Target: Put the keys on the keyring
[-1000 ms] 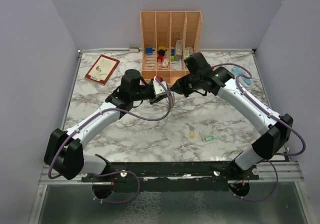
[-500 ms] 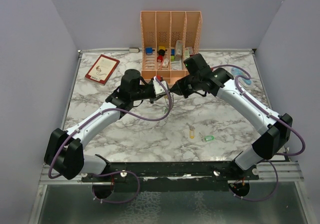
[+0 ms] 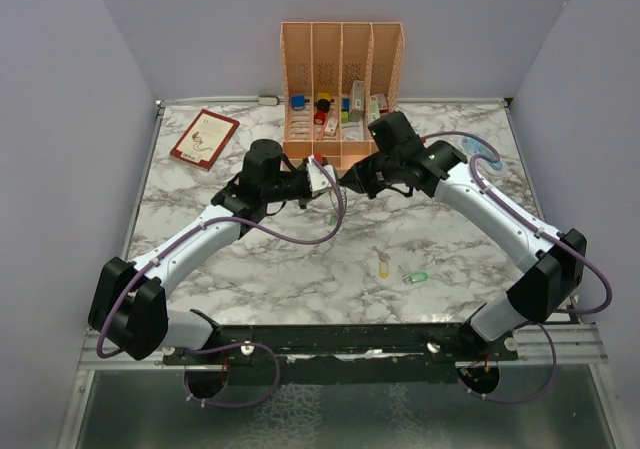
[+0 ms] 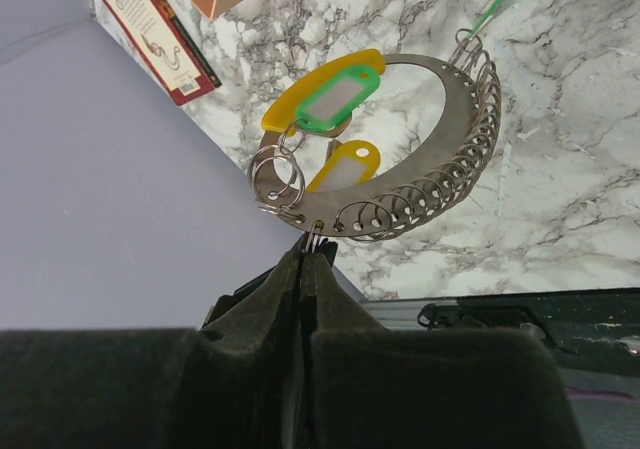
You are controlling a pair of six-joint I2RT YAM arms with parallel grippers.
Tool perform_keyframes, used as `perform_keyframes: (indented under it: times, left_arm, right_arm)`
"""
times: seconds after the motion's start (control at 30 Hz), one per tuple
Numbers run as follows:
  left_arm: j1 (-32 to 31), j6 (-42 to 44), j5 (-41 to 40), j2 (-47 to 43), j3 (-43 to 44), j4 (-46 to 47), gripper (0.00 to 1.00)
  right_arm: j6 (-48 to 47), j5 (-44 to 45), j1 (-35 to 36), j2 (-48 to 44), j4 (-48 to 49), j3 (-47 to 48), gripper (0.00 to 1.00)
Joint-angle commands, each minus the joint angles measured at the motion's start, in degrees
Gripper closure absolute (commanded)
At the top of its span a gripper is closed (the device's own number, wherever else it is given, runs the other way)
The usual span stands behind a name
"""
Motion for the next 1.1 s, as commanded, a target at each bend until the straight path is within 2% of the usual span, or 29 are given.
perform_keyframes:
  times: [0.0,0.07,0.23,0.3,0.4,0.57,0.6,0.7,0.77,0.87,0.93,1.0,1.07]
  left_arm:
    - [-0.3,4.8,0.7,-0.3,2.2,-5.0,1.0]
    - [-0.1,7.9,1.1,-0.4,3.6,-8.1,1.0]
    - [1.0,12.0,3.9,-1.1,5.6,-13.4,1.0]
    - [2.4,12.0,6.6,-0.9,6.3,-14.9,1.0]
    - [4.0,13.8,10.3,-0.6,8.0,-18.4,1.0]
    - [5.2,22.3,14.0,0.5,12.8,-29.0,1.0]
    - [5.2,24.4,14.5,0.8,14.1,-31.7,1.0]
    - [5.1,30.2,16.3,2.3,17.5,-38.9,1.0]
    - [4.8,34.1,16.6,4.1,20.5,-44.7,1.0]
    - [3.4,40.0,15.1,7.6,27.3,-54.2,1.0]
    - [2.3,43.6,14.0,10.6,32.4,-61.3,1.0]
    - [1.3,46.2,13.5,14.1,37.7,-68.4,1.0]
    - [0.2,47.7,13.0,17.3,42.6,-73.8,1.0]
  right_arm:
    - [-5.9,0.6,-0.1,-4.4,7.5,-4.9,0.9]
    - [-8.5,1.9,-0.5,-6.2,9.1,-7.3,0.78]
    - [-18.5,7.9,-1.6,-12.3,12.5,-11.0,0.4]
    - [-27.7,9.0,-2.4,-15.3,16.7,-13.1,0.27]
    - [-45.4,7.1,-4.2,-19.8,24.0,-17.9,0.15]
    - [-71.7,1.3,-4.6,-25.0,29.4,-22.0,0.15]
    - [-76.9,-1.8,-4.6,-25.5,30.4,-22.5,0.2]
    - [-89.3,-11.5,-4.6,-25.6,30.3,-23.4,0.21]
    - [-94.8,-17.1,-4.6,-25.3,29.9,-24.5,0.21]
    - [-101.4,-22.8,-4.5,-26.5,31.0,-27.0,0.27]
    - [-105.4,-25.9,-4.6,-28.6,33.9,-30.3,0.32]
    - [-108.0,-28.7,-4.6,-29.8,35.3,-32.2,0.42]
    - [-108.7,-31.7,-4.5,-29.7,35.3,-32.2,0.56]
